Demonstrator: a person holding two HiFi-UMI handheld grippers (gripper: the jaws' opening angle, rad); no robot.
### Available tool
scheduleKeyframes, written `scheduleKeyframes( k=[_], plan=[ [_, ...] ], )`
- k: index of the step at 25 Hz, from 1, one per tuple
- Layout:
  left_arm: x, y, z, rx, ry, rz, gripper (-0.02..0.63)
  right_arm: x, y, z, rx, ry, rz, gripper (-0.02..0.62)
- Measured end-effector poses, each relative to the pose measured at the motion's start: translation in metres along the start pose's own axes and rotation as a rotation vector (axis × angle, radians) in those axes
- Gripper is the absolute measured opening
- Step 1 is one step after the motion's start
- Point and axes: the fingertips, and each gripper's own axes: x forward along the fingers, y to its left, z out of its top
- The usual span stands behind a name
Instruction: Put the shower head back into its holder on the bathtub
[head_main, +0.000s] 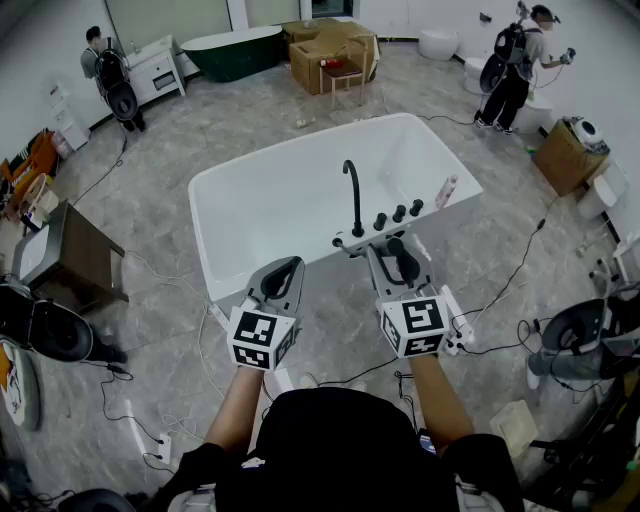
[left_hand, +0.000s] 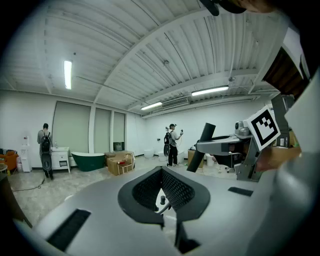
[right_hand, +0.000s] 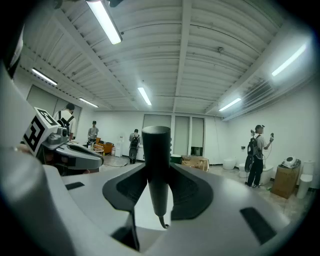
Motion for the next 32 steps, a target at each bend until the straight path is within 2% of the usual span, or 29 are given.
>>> scheduleKeyframes(
  k=[13, 32],
  plan=[
    [0.005, -0.012, 0.007, 0.007, 0.001, 0.02, 0.014, -0.006, -0.012, 0.002, 0.007, -0.004, 0.018, 0.137],
    [0.015, -0.072, -0.004, 0.021, 0.026, 0.07, 0.014, -0.035, -0.047, -0.013, 0.021, -0.029, 0.093, 0.137]
  ],
)
